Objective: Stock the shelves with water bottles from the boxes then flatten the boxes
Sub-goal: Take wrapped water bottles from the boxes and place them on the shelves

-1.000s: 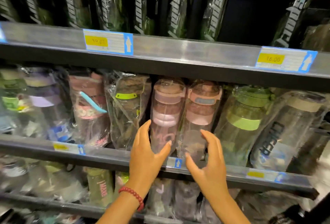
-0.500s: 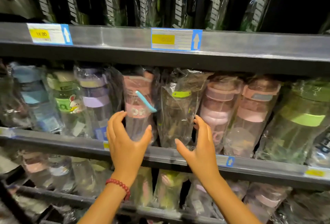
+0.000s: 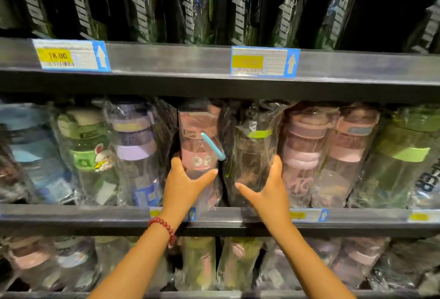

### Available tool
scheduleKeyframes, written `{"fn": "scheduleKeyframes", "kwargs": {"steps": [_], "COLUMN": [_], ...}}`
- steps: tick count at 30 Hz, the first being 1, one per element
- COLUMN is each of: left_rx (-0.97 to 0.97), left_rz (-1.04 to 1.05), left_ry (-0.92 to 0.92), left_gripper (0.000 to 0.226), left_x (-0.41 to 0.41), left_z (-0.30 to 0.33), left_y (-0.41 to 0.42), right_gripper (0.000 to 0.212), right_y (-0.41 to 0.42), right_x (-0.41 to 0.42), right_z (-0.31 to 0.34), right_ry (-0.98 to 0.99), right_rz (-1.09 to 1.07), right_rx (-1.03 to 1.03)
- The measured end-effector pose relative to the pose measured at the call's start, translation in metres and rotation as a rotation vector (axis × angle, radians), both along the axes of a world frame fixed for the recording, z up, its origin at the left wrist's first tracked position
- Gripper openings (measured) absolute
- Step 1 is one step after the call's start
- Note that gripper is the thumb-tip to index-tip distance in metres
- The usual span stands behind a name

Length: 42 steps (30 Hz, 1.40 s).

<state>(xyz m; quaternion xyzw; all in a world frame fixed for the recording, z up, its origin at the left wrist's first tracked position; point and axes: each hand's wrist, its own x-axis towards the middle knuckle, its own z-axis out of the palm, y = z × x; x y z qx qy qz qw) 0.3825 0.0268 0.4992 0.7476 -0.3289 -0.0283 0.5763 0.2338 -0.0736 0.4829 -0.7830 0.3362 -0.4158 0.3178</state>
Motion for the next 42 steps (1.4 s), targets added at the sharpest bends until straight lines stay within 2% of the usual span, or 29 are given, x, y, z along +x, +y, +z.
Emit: {"fn": "scheduleKeyframes", "kwargs": {"steps": [2,6,8,13,17,21,25,33,38,42], "left_rx": [-0.023,-0.025,-0.031,-0.04,-0.039,-0.001,0.016,-0.004,-0.016,-0.007], "left_rz": [-0.041,-0.131,-0.17,-0.229,-0.255,-0.235,-0.197,-0.22,-0.203,-0.198], "left_ry": [-0.004,0.046,0.078,0.107,0.083,-0.003,-0.072,-0.049,-0.036,-0.011], "left_gripper": [0.051,0.047,0.046,0.039,0.045,0.058,0.062,0.056,0.058,0.059], "left_x": [0.005,0.014,0.018,0.018,0.015,0.016,0.021,0.021,0.019,0.017], "left_z": [0.0,0.002,0.002,0.001,-0.003,-0.012,-0.017,-0.015,-0.015,-0.014], "left_y": [0.002,0.005,0.006,0.01,0.012,0.014,0.011,0.014,0.012,0.013], "right_gripper": [0.104,0.069,0.065,0.069,0.1,0.116,0.11,0.087,0.085,0.092], "right_y": [-0.006,-0.014,-0.015,-0.01,-0.004,-0.003,-0.004,-0.005,-0.005,0.002], "right_x": [-0.001,-0.003,-0.005,-0.004,-0.003,0.004,0.011,0.012,0.018,0.021], "right_z": [0.0,0.005,0.008,0.005,-0.001,-0.004,-0.005,-0.01,-0.013,-0.011], "right_ry": [0.001,0.0,0.001,0.005,0.015,0.044,0.059,0.074,0.06,0.081], "right_rz": [-0.006,0.023,0.052,0.035,0.057,-0.048,-0.101,-0.155,-0.209,-0.278], "right_rx": [-0.003,0.003,0.003,0.017,0.073,0.057,0.019,-0.007,-0.037,-0.057]}}
